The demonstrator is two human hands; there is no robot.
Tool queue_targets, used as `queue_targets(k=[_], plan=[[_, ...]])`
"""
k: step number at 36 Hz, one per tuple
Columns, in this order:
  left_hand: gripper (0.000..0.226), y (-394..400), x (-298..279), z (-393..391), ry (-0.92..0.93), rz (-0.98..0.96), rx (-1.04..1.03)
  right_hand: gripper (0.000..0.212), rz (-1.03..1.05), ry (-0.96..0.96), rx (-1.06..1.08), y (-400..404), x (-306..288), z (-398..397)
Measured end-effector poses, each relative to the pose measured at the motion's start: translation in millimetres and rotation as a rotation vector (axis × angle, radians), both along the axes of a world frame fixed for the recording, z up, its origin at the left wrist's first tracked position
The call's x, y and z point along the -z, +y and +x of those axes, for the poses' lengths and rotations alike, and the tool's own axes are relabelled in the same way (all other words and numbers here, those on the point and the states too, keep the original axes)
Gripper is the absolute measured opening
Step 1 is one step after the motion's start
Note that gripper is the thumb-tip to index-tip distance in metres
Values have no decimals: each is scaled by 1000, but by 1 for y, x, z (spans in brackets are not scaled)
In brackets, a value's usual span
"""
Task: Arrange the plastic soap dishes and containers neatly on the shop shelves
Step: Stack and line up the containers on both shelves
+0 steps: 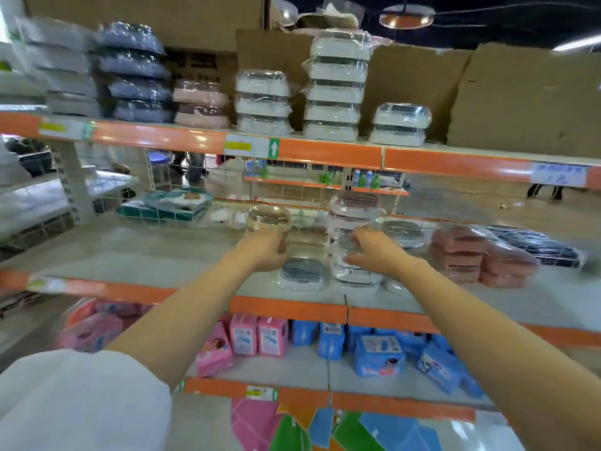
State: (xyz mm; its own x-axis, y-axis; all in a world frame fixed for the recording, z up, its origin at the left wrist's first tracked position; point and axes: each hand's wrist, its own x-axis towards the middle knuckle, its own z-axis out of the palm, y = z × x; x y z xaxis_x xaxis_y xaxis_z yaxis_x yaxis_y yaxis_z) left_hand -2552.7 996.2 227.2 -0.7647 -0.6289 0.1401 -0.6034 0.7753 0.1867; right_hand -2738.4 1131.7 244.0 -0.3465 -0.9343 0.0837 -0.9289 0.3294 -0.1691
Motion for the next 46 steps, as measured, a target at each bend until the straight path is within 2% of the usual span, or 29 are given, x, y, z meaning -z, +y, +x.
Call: queue_targets(k=[4, 12, 19, 24, 32, 35, 38, 43, 46], plan=[[27, -8, 24, 0, -50, 74, -27, 60, 83, -56, -52, -25, 23, 7], [50, -38, 41, -6, -190, 75, -112, 71, 169, -117, -104, -84, 62, 5], [50, -77, 39, -19, -243, 119, -228, 73, 231, -177, -134, -134, 88, -8], [50, -94, 48, -25, -213, 138, -254, 79, 295, -136, -125, -165, 101, -17], [49, -119, 63, -22, -155, 175, -268, 93, 535, -25, -45, -190, 112, -26], [42, -132, 57, -21, -85, 193, -260, 88, 500, 68, -44, -194, 118, -26], [39, -150, 57, -24, 15, 239, -268, 89, 465, 61, -45, -195, 120, -25], [51, -181, 60, -31, 125, 325, -235, 100, 445, -37, 11, -202, 131, -19], [81, -204, 60, -33, 121, 377, -264, 110, 482, -124, 75, -201, 133, -18]])
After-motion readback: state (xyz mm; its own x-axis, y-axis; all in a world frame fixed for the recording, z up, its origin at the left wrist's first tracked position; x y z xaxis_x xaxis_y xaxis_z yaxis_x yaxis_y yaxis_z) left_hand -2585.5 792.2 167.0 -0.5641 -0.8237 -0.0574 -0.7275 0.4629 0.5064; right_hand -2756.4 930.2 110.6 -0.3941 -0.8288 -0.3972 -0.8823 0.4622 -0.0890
